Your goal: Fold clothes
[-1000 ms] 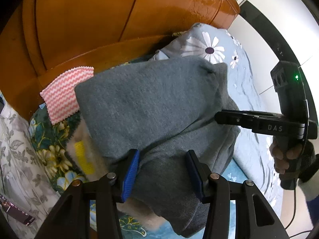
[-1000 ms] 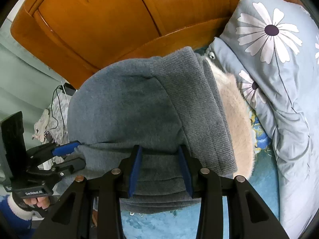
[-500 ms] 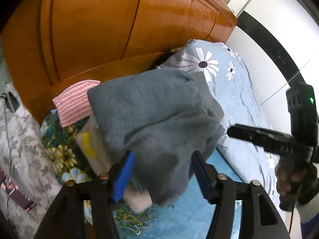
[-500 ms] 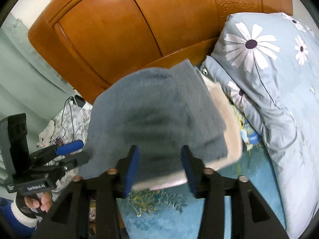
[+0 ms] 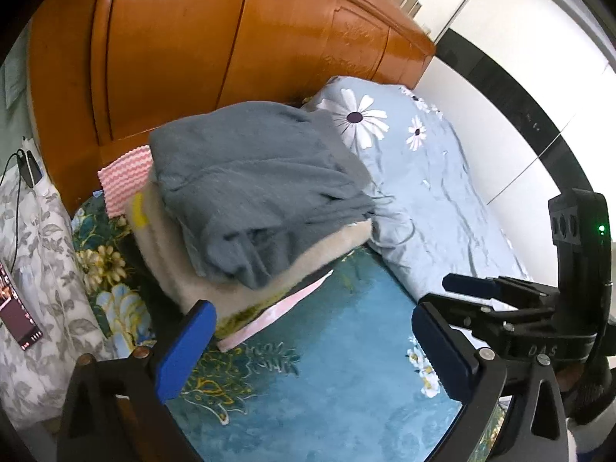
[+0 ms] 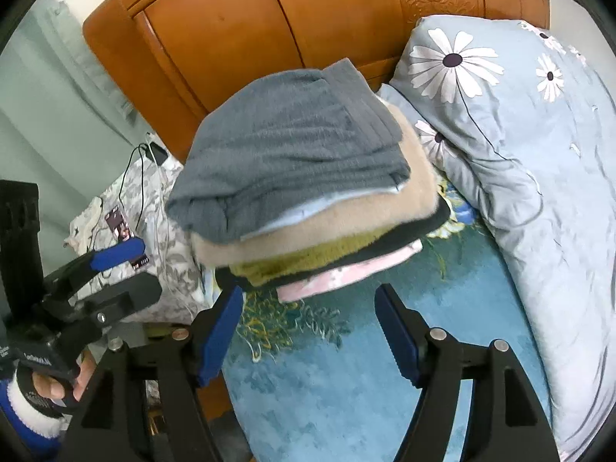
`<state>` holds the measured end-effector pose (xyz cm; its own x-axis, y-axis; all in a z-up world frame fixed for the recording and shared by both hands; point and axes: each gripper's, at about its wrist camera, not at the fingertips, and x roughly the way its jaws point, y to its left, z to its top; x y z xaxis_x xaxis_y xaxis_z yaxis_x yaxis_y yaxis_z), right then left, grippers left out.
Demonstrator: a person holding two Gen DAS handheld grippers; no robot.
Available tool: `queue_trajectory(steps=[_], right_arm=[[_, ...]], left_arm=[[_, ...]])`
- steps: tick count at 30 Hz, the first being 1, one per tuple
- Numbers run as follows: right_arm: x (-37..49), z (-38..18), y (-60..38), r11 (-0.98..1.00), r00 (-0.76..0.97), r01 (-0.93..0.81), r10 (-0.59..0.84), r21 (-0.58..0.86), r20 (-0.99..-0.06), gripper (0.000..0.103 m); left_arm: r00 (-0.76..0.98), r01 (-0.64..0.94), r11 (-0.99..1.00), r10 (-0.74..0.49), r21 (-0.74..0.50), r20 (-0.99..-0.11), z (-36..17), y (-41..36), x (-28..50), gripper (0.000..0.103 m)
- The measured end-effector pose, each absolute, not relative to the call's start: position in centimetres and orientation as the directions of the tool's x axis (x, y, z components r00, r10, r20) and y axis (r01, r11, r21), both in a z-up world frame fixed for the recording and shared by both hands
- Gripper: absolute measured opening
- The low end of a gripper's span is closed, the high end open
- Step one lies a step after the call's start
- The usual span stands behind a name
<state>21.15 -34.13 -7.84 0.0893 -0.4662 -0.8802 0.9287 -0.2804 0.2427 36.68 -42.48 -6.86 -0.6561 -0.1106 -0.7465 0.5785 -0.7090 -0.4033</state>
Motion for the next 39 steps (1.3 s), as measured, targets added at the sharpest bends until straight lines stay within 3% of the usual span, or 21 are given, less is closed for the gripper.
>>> queue_trajectory(steps=[3, 6, 10, 12, 19, 22, 32, 39], right_arm=[[20.8, -7.8, -32.8, -0.288, 0.061, 0.933, -0.467, 0.217, -0.882, 0.075], [21.1, -7.7, -31.5, -0.294, 0.036, 0.934, -0.482, 0.2, -0.876, 0.094], [20.5, -6.2, -29.6, -0.303, -0.011, 0.937, -0.519, 0.172, -0.855, 0.095], [21.0, -6.0, -29.0, -0.317, -0.049, 0.937, -0.529, 0.143, -0.847, 0.103], [22.4, -6.2, -27.6, -0.386, -0.191, 0.922, -0.512, 0.025, -0.838, 0.103], [22.5, -6.3, -27.2, -0.397, -0.192, 0.917, -0.515, 0.035, -0.835, 0.103], [23.9, -5.9, -26.4, -0.408, -0.269, 0.912, -0.533, -0.035, -0.802, 0.103], [26.2, -7.7, -26.6, -0.394, -0.289, 0.916, -0.511, -0.078, -0.809, 0.103]], left_arm=[[-0.668, 0.571, -0.724, -0.136, -0.387, -0.731, -6.5, -40.8, 36.9, 0.103], [-0.682, 0.559, -0.741, -0.157, -0.371, -0.714, -5.9, -39.3, 37.3, 0.103], [-0.682, 0.567, -0.744, -0.184, -0.353, -0.707, -5.0, -38.3, 38.3, 0.103], [-0.674, 0.571, -0.747, -0.19, -0.34, -0.714, -4.8, -38.1, 38.5, 0.103], [-0.669, 0.59, -0.748, -0.242, -0.303, -0.703, -3.8, -37.7, 39.4, 0.103], [-0.658, 0.623, -0.734, -0.305, -0.27, -0.689, -3.4, -37.7, 40.0, 0.103], [-0.616, 0.669, -0.702, -0.341, -0.244, -0.711, -4.1, -38.2, 40.6, 0.103], [-0.54, 0.737, -0.659, -0.444, -0.147, -0.715, -5.7, -38.2, 40.9, 0.103]])
